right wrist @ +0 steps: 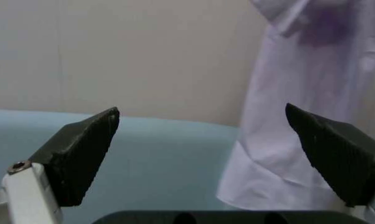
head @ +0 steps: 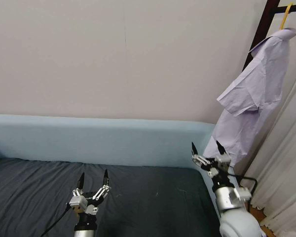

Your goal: Pick up the clothes from the sofa and hang them on the clothes hanger.

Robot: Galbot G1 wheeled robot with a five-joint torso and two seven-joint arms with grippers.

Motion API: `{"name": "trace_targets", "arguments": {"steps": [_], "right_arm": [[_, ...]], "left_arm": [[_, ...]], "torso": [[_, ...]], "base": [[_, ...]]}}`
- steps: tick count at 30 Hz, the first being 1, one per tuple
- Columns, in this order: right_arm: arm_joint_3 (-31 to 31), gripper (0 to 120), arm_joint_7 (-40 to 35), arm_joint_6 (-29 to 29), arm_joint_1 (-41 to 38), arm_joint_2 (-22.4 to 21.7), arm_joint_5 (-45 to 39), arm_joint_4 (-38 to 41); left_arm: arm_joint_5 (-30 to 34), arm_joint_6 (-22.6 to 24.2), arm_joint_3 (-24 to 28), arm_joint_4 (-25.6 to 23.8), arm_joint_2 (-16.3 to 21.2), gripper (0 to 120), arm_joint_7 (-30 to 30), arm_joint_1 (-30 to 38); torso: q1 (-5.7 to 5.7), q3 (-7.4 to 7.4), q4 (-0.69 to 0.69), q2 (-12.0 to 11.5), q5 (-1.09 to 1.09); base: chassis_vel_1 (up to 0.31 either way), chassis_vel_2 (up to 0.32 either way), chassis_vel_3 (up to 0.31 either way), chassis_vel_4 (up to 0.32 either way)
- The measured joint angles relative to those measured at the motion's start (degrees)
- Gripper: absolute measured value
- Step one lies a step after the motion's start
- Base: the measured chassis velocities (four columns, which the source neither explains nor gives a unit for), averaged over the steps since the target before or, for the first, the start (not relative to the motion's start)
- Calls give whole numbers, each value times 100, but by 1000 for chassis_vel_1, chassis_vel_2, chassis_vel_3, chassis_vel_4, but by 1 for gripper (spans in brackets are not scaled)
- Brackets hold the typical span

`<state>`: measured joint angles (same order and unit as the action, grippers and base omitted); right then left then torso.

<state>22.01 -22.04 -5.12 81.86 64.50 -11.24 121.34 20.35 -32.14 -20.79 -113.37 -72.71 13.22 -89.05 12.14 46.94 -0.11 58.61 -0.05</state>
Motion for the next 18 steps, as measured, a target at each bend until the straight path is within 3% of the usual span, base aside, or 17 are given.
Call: {"name": "trace_targets", "arguments": {"steps": [7, 12, 18], "right_arm": [[671, 100, -81, 64, 1287, 306, 138, 517], [717, 100, -92, -108, 1586, 306, -58, 672], [731, 100, 292, -806, 1600, 351, 110, 354]], "left_arm": [[60, 629, 147, -303, 155, 100, 769, -149], [-26, 822, 156, -470, 303, 100, 907, -261], [-2, 932, 87, -724, 493, 100, 901, -474]], "torso": [[0, 1, 4, 0, -1], [0, 1, 4, 0, 0], [1, 2, 5, -1, 2]], "base": [[0, 0, 0, 0], [0, 0, 0, 0], [0, 0, 0, 0]]}}
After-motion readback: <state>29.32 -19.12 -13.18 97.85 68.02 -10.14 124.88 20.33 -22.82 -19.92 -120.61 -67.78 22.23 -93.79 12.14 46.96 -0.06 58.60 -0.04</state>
